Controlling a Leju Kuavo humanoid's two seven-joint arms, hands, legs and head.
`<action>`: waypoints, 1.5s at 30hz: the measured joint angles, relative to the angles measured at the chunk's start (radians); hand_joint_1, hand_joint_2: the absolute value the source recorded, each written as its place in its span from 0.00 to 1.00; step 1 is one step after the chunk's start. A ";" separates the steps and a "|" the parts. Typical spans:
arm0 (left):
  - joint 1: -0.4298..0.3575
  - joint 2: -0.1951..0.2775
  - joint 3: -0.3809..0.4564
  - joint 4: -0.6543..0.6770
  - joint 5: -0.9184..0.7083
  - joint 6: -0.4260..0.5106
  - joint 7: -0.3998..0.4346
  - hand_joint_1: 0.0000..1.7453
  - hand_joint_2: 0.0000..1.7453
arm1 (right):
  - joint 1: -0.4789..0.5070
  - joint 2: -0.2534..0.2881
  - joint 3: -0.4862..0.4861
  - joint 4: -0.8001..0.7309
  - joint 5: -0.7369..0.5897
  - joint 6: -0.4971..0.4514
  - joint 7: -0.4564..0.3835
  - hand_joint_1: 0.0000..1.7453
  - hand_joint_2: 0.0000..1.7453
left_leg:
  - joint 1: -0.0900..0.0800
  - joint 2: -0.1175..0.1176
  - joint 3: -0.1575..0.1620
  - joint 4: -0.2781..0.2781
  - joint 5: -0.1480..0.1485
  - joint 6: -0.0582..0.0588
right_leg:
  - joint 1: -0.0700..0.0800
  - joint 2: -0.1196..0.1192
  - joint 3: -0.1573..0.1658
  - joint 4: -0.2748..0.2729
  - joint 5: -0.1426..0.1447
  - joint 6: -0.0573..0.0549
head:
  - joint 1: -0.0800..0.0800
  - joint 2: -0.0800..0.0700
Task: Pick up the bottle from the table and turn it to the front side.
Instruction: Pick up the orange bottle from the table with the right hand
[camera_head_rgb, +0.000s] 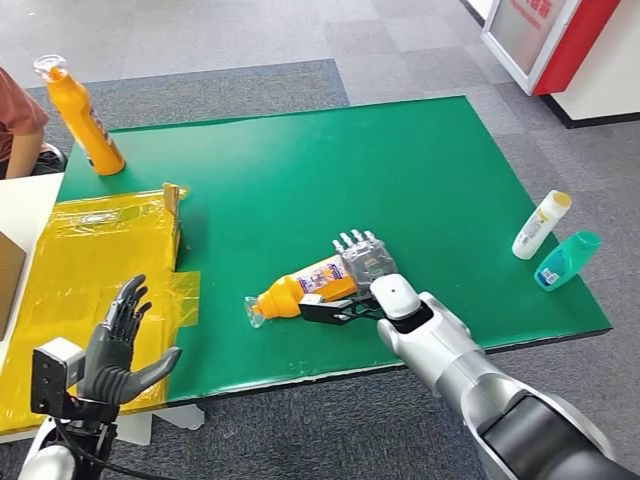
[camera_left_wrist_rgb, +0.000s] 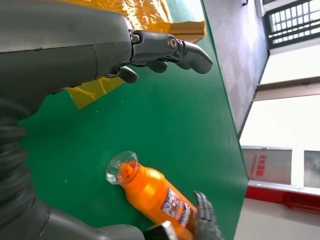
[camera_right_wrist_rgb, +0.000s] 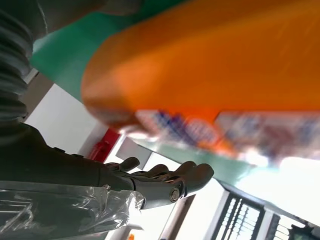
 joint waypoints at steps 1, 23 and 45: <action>0.001 -0.002 -0.001 -0.002 0.003 0.001 -0.005 0.00 1.00 | -0.001 0.006 0.010 0.015 0.004 -0.001 0.000 0.00 1.00 | 0.000 0.000 0.000 0.000 0.000 0.000 | 0.000 0.000 0.000 0.000 0.000 0.000 | 0.000 0.000; 0.006 -0.004 -0.054 -0.013 0.009 -0.025 0.014 0.00 1.00 | -0.050 0.054 0.065 0.127 -0.009 0.018 -0.015 1.00 1.00 | 0.000 0.000 0.001 0.000 0.002 -0.001 | 0.001 0.000 0.000 0.000 0.002 -0.003 | 0.000 0.000; 0.077 0.002 -0.081 -0.030 0.036 0.026 -0.025 0.00 1.00 | 0.202 -0.064 -0.277 -0.357 -1.013 0.121 -0.315 1.00 1.00 | 0.000 0.000 -0.001 0.000 0.000 0.000 | 0.000 0.000 -0.001 -0.001 0.001 -0.002 | 0.000 0.000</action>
